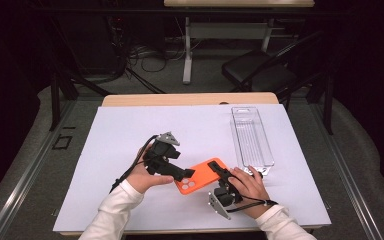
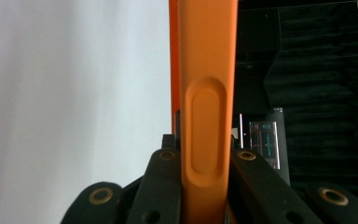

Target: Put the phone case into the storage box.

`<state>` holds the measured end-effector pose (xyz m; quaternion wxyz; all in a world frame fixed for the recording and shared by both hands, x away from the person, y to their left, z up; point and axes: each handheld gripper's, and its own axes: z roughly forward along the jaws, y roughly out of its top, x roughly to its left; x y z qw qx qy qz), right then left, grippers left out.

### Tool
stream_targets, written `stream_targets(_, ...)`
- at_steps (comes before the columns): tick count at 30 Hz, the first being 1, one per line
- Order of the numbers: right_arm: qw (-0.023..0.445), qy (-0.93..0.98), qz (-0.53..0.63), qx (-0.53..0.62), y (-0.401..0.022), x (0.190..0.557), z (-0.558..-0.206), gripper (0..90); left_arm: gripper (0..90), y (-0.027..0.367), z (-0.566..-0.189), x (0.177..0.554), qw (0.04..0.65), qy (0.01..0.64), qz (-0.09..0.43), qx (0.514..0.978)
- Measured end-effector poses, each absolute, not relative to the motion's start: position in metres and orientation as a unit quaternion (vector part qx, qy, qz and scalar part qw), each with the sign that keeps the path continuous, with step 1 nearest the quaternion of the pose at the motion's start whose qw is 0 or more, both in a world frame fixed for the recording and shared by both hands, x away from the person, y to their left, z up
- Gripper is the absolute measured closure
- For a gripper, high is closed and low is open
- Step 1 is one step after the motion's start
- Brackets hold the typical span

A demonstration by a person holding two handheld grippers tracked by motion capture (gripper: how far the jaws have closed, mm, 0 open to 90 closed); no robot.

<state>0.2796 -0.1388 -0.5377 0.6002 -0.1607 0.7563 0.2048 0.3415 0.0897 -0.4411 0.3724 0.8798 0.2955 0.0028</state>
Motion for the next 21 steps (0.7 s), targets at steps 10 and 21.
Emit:
stream_targets(10,0.600,0.758,0.193,-0.166,-0.142,0.281,-0.534,87.1,16.0,0.096,-0.438,0.343,0.377,0.302,0.018,0.876)
stream_targets(21,0.563,0.780,0.228,-0.150,-0.149,0.285,-0.528,87.1,17.1,0.117,-0.432,0.335,0.407,0.303,0.041,0.861)
